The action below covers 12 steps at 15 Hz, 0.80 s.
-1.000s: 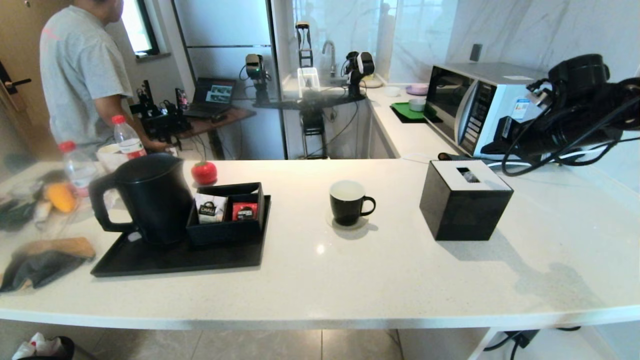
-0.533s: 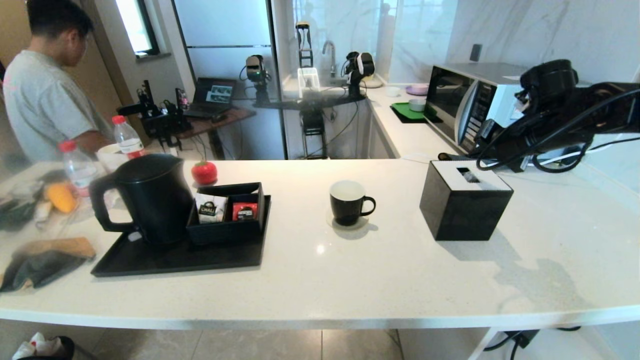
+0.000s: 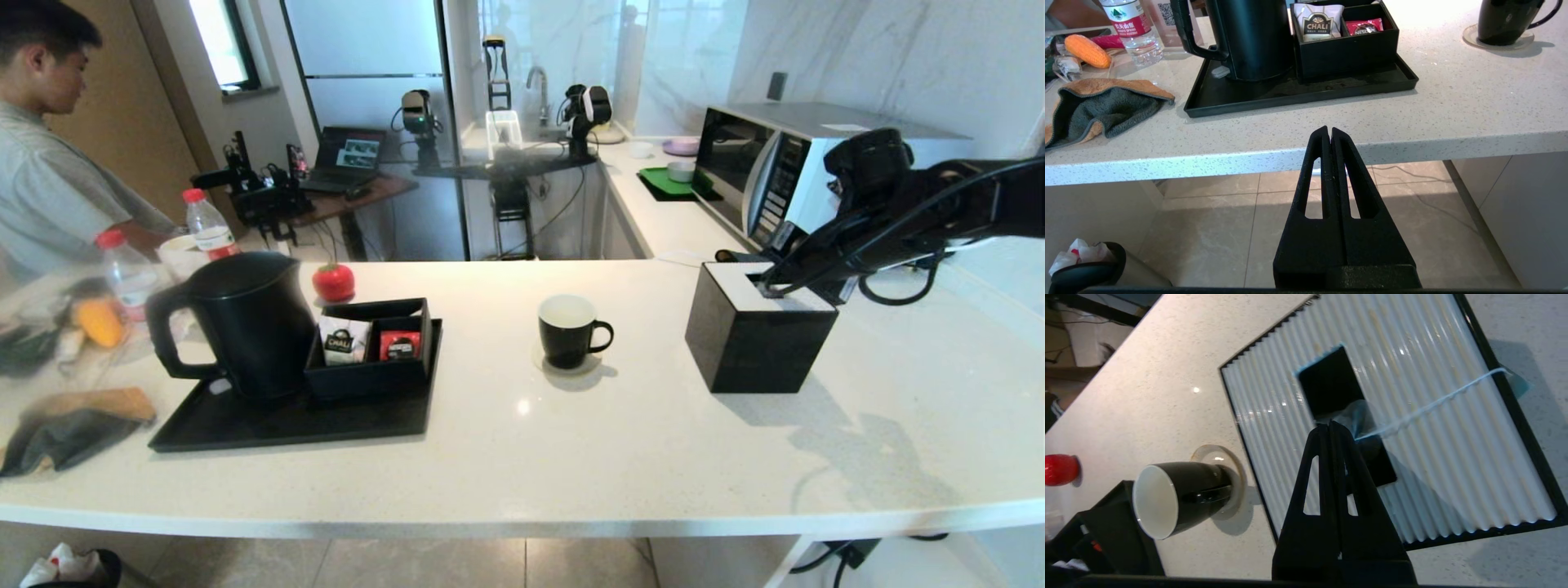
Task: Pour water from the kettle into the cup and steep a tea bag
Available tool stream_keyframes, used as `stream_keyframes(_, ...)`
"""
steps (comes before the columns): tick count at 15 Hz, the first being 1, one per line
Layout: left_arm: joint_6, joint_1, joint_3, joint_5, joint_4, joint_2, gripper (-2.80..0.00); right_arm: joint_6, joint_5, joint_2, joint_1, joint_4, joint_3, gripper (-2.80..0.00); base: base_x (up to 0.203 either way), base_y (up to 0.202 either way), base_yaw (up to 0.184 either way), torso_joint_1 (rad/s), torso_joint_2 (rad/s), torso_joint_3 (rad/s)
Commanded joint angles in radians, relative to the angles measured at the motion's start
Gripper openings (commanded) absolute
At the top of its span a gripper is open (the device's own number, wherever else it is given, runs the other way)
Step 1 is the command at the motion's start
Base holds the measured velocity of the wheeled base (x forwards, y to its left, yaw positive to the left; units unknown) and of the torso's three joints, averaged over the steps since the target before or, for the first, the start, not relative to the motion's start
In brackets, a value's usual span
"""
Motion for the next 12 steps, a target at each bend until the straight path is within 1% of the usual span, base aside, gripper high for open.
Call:
stream_keyframes(1, 0.001, 0.0, 0.0, 0.0, 0.0, 0.0, -2.8, 0.012, -0.01, 0.008, 0.0, 0.003, 0.025, -2.8, 0.0, 0.0, 0.0, 0.0, 0.0, 0.0)
stream_keyframes(3, 0.001, 0.0, 0.0, 0.0, 0.0, 0.0, -2.8, 0.013, -0.012, 0.008, 0.0, -0.001, 0.045, -2.8, 0.0, 0.0, 0.0, 0.0, 0.0, 0.0)
stream_keyframes(6, 0.001, 0.0, 0.0, 0.0, 0.0, 0.0, -2.8, 0.014, -0.011, 0.005, 0.002, -0.009, 0.035, -2.8, 0.0, 0.0, 0.0, 0.0, 0.0, 0.0)
stream_keyframes(12, 0.0, 0.0, 0.0, 0.0, 0.0, 0.0, -2.8, 0.005, -0.014, -0.043, 0.0, -0.019, -0.099, -2.8, 0.0, 0.0, 0.0, 0.0, 0.0, 0.0)
